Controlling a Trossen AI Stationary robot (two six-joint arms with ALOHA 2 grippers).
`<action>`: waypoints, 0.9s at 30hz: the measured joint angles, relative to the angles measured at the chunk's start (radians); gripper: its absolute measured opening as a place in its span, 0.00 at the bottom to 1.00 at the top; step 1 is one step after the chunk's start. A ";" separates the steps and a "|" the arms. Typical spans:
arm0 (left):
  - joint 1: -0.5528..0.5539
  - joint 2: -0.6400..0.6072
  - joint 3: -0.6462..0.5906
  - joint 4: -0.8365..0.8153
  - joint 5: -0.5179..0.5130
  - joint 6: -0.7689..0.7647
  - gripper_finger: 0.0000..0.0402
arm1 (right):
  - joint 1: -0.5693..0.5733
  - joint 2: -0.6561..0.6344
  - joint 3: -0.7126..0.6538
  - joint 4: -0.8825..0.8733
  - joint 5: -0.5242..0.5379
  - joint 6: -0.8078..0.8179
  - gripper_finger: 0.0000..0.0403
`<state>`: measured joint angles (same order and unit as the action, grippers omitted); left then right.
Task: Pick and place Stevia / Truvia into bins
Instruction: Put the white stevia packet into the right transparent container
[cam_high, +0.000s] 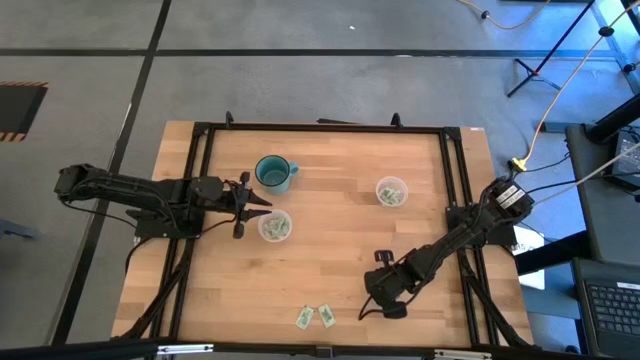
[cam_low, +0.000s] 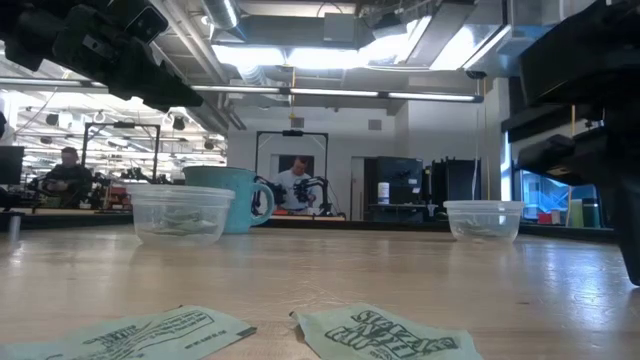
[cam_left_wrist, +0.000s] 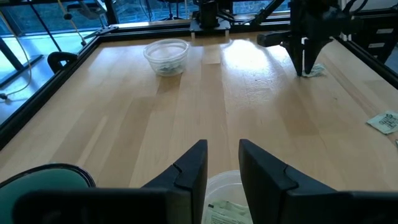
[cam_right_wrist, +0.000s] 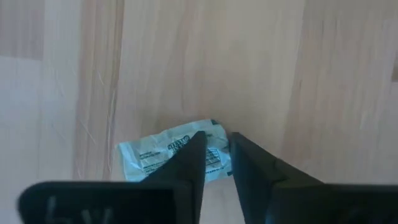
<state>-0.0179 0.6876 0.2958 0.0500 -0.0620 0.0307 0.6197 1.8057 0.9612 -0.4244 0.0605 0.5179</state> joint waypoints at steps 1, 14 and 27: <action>0.000 0.000 0.000 0.000 0.000 0.000 0.21 | 0.000 0.000 0.000 -0.001 0.001 0.000 0.16; 0.000 0.000 0.000 -0.001 0.000 -0.001 0.21 | -0.009 -0.028 -0.004 -0.015 -0.001 0.024 0.01; 0.000 0.000 0.000 0.001 0.001 0.000 0.21 | -0.226 -0.370 0.018 -0.356 0.215 0.026 0.01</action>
<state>-0.0177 0.6876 0.2958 0.0513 -0.0612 0.0307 0.3934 1.4362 0.9791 -0.7803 0.2753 0.5437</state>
